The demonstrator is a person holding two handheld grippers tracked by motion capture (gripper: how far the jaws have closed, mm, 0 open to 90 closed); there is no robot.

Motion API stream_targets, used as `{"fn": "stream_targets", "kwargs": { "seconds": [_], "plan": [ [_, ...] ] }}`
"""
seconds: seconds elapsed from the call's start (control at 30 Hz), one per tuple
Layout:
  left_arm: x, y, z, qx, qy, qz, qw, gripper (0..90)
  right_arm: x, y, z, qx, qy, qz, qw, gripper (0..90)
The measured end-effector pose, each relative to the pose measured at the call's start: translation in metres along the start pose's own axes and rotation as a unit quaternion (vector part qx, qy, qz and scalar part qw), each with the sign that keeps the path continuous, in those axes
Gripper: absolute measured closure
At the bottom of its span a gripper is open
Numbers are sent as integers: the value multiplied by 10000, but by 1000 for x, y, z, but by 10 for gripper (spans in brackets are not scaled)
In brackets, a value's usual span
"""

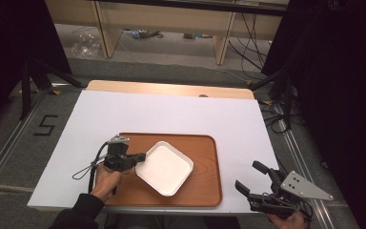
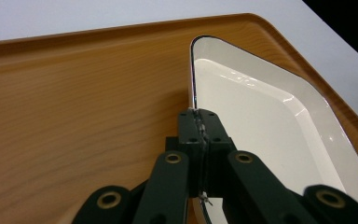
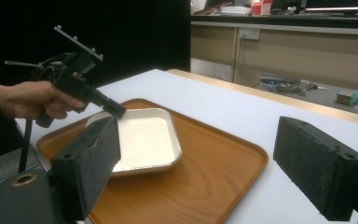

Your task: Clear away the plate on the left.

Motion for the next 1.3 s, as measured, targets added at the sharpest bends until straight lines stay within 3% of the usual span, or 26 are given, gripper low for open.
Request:
{"fn": "stream_targets", "kwargs": {
  "seconds": [0.03,0.13,0.2,0.3,0.37,0.43,0.63,0.67,0.7,0.73,0.8,0.83,0.9,0.97,1.0,1.1,1.13,1.17,1.2,1.3],
  "plan": [
    [-1,1,2,31,15,-44,10000,885,0,0,0,3,21,13,10000,155],
    [-4,1,5,70,-196,119,9997,883,0,0,0,-8,12,4,10000,155],
    [-6,1,8,99,-179,88,9998,883,0,0,0,0,35,11,10000,155],
    [-9,2,9,123,-269,208,9993,882,0,0,0,1,20,8,10000,155],
    [-11,3,10,189,-425,364,9983,880,0,0,0,2,25,2,10000,155],
    [-15,4,14,381,-571,443,9967,873,0,-1,-1,0,10,70,10000,155],
    [-22,8,18,490,-874,709,9924,847,0,-1,0,-12,-24,86,10000,155],
    [-2,-19,14,816,-864,2903,9495,840,-1,-1,0,2,-33,101,9999,155],
    [-2,-19,13,931,-842,2835,9507,838,-1,-1,0,12,-51,103,9999,155],
    [-3,-17,12,868,-887,2810,9517,838,-1,-1,-1,30,-46,99,9999,155],
    [-5,-15,9,955,-933,2827,9499,834,0,-1,-1,8,-53,104,9999,155],
    [-7,-14,9,861,-948,2784,9519,828,-1,-1,0,24,-64,139,9999,155],
    [-10,-12,6,874,-958,2793,9514,822,-1,-1,0,25,-77,89,9999,155],
    [-12,-8,0,1197,-1032,2875,9446,813,-1,-1,-1,21,-20,77,10000,154],
    [-13,-7,-1,1302,-990,2903,9428,803,-1,-1,-1,18,-32,83,10000,155],
    [-18,-2,-6,1206,-1096,2872,9439,788,-1,-2,0,29,-70,84,9999,155],
    [-19,-2,-8,1270,-1115,2888,9424,785,-1,-2,-1,20,-29,79,10000,155],
    [-20,-1,-9,1203,-1193,2848,9435,782,-1,-2,-1,33,-34,78,10000,155],
    [-21,0,-12,1392,-1171,2898,9396,776,-1,-2,-1,30,-49,77,10000,155],
    [-24,2,-16,1500,-1211,2924,9367,762,-1,-2,1,44,39,137,9999,155]
  ]
}}
Point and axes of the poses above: each handheld gripper's, and its own axes: z roughly forward along the jaws, x roughly out of its top, y roughly to its right, the point moved 4 cm from there along z, roughly forward along the jaws, and after that the axes turned 5 degrees about y, right-handed, at the moved point
